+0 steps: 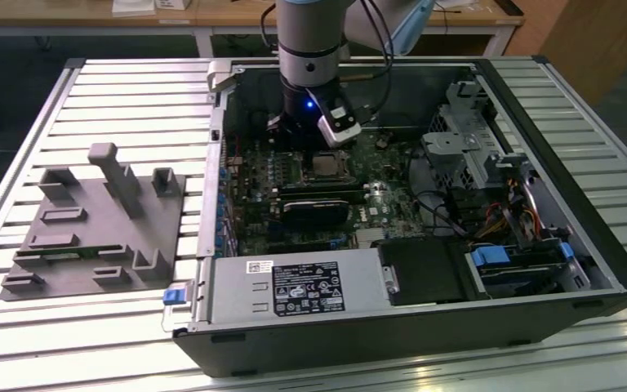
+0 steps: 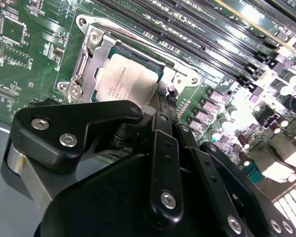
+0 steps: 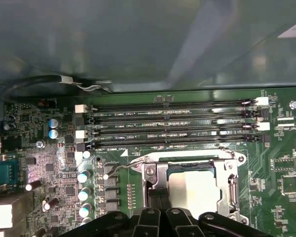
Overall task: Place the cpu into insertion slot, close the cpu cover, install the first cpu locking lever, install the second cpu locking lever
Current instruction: 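Close the cpu cover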
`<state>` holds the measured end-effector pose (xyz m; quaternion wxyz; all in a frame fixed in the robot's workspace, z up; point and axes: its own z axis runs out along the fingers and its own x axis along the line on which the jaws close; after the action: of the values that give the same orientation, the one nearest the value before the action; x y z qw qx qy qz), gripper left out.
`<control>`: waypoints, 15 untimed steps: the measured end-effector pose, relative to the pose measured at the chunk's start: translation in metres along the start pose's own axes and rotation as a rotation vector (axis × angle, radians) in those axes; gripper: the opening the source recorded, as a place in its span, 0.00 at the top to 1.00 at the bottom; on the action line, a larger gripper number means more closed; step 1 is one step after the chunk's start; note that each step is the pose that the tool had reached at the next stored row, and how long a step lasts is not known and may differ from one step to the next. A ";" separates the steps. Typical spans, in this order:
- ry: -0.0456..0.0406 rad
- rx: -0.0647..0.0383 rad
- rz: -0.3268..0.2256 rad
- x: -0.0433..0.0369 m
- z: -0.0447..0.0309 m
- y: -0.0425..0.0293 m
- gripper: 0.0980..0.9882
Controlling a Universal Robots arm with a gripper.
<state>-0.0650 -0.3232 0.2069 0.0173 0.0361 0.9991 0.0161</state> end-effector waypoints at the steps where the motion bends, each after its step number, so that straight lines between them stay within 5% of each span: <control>1: 0.0000 0.000 0.000 0.0000 -0.0020 0.0000 0.99; 6: -0.0002 0.000 0.000 -0.0004 -0.0121 0.0004 0.99; 15: -0.0003 0.000 0.000 -0.0072 -0.0127 0.0009 0.99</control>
<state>-0.0583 -0.3232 0.2199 0.0175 0.0361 0.9991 0.0161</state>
